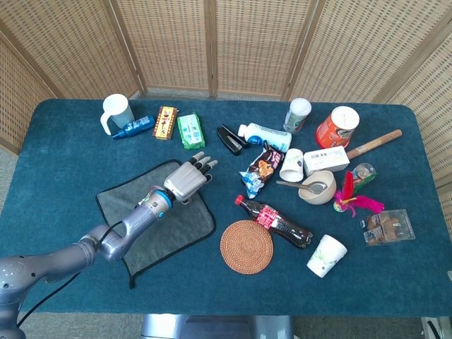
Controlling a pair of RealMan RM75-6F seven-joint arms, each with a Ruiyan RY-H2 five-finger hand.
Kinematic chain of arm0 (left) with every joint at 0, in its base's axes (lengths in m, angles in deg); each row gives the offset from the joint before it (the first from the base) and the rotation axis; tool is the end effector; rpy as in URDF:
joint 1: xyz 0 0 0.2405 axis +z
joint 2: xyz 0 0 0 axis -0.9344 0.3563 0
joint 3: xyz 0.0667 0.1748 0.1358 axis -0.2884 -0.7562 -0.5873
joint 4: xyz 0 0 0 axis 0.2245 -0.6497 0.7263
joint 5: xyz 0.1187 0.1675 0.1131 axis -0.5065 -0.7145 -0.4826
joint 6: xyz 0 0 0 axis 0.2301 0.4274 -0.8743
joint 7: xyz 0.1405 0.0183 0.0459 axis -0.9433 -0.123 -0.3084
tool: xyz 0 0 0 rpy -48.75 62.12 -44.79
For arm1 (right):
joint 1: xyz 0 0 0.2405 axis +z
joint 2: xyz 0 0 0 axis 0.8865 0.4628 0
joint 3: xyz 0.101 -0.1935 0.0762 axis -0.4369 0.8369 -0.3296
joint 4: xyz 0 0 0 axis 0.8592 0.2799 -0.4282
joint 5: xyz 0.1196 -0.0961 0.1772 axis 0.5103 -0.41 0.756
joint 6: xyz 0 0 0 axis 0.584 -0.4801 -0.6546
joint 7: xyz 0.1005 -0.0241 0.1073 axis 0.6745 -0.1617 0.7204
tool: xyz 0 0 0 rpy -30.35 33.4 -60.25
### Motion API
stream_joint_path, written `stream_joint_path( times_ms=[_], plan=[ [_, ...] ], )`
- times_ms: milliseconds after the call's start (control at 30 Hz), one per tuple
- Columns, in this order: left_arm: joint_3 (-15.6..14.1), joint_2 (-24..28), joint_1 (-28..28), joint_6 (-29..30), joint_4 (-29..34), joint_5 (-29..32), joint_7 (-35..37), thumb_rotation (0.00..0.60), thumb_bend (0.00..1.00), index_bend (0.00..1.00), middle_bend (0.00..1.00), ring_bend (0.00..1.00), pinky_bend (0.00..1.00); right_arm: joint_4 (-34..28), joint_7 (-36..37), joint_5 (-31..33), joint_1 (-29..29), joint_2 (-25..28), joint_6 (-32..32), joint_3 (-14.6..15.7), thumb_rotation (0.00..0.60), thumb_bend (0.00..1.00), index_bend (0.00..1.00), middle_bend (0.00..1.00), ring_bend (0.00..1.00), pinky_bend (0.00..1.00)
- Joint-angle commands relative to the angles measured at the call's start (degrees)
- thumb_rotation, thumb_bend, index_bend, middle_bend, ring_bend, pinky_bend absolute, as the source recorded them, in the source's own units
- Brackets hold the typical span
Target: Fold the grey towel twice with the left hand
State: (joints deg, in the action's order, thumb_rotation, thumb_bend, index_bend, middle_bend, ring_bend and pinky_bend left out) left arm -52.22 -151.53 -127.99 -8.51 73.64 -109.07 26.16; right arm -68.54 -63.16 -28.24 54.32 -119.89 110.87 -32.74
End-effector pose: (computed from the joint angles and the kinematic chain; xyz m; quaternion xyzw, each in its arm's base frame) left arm -0.0771 0.4053 -0.0867 -0.8723 -0.1598 -0.2764 0.3703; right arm -0.3150 -0.1241 0.2173 0.4541 -0.4256 0.3853 0.6813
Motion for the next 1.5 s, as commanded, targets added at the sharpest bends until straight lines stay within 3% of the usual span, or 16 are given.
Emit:
stream_joint_path(
  times_ms=[33,733,1500],
  plan=[
    [-0.3,-0.3,-0.7,-0.5,-0.6,0.4,-0.4,0.6,0.25,0.41,0.0,0.0,0.08,0.0,0.0,0.1,-0.1,0.0,0.2,-0.1,0.6,0.0,0.0,0.0,0.0,0.0],
    [-2.1,-1.0,-3.5,-3.2,-2.1,5.3,-5.7,0.6,0.26,0.42,0.0,0.0,0.07,0.1,0.9,0.1,-0.9,0.4,1.1,-0.4,0.6,0.0,0.0,0.0,0.0,0.0],
    [-4.4,-0.7,-4.4,-1.6,-1.1,8.7,-11.4,0.6,0.36,0.61,0.0,0.0,0.09,0.1,2.0,-0.6,-1.4,0.8,1.5,-0.3,0.6,0.0,0.0,0.0,0.0,0.0]
  ],
)
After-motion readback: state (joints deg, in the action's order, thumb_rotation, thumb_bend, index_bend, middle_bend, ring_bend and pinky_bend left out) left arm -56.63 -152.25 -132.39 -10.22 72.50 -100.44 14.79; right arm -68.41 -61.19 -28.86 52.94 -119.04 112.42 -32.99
